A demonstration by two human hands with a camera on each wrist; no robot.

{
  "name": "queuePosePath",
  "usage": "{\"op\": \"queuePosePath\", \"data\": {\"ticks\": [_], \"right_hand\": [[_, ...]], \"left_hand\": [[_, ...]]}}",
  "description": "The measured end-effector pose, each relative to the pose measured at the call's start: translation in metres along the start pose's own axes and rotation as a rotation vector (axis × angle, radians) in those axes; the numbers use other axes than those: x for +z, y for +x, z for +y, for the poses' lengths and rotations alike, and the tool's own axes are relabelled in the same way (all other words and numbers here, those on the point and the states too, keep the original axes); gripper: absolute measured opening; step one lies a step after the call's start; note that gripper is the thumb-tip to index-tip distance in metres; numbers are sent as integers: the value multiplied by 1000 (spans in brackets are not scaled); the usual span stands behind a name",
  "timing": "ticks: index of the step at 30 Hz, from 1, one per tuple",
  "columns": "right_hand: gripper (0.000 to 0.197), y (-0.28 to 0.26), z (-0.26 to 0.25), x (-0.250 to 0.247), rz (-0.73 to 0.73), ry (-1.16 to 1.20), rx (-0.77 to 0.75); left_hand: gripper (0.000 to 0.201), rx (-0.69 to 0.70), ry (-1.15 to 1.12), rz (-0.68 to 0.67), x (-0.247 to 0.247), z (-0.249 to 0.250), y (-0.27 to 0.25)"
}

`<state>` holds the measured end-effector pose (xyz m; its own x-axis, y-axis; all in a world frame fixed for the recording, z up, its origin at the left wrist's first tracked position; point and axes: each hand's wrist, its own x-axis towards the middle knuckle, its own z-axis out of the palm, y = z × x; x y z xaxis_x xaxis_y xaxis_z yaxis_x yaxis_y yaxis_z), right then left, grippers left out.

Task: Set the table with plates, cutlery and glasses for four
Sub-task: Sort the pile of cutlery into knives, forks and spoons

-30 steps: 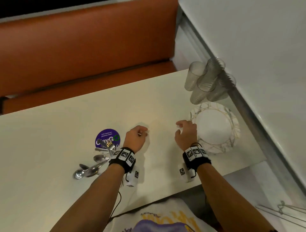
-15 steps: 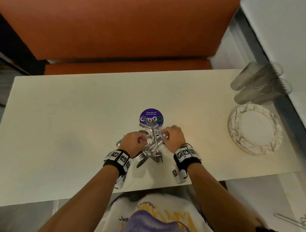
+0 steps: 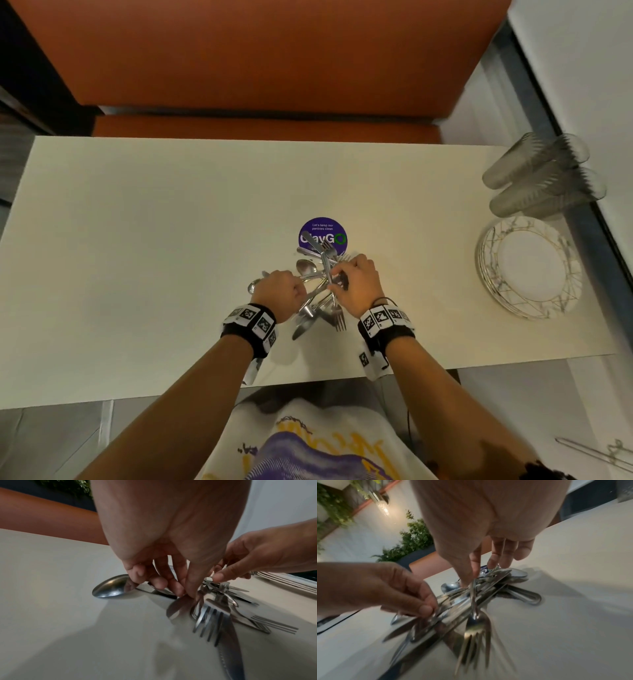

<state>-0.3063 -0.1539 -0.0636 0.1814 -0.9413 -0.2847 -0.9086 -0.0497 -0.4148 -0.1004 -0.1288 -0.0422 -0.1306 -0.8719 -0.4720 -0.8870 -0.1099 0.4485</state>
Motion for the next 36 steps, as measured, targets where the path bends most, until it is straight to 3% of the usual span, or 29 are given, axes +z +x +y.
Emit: {"op": "queuePosePath", "data": {"ticks": [6,10,15,19,22,27,28,30,32,33,36], "right_hand": [[26,-1,5,6,-10,-7,28],[26,4,16,0,4,-23,92],[25,9,17,-10,-11,-33,174],[34,15,-7,-17,105,47,51],[54,26,-36,-24,14,43,-121],[18,39,-69,-38,-99,69,-232],[15,40,-70,-40,-128,149,-230],[12,41,-68,-44,-112,281,-254],[12,39,-67,-46,-37,343,-273],[14,38,-67,-46,-12,357,-279],[28,32,-71,-37,3,367,-288]], "left_hand": [[32,-88,-42,-2,-7,-7,-1],[5,-130,-119,19,-27,-12,-2],[14,-102,-316,111,-58,-30,2],[16,-47,-372,163,-87,-40,1],[15,-28,-401,196,-106,-40,-3],[9,-39,-499,253,-121,-41,-9],[7,-59,-563,278,-122,-43,-10],[31,-138,-731,373,-119,-48,-8],[56,-273,-1061,438,-112,-47,-3],[58,-335,-1273,424,-109,-44,0],[16,-438,-1691,367,-96,-31,13]]}}
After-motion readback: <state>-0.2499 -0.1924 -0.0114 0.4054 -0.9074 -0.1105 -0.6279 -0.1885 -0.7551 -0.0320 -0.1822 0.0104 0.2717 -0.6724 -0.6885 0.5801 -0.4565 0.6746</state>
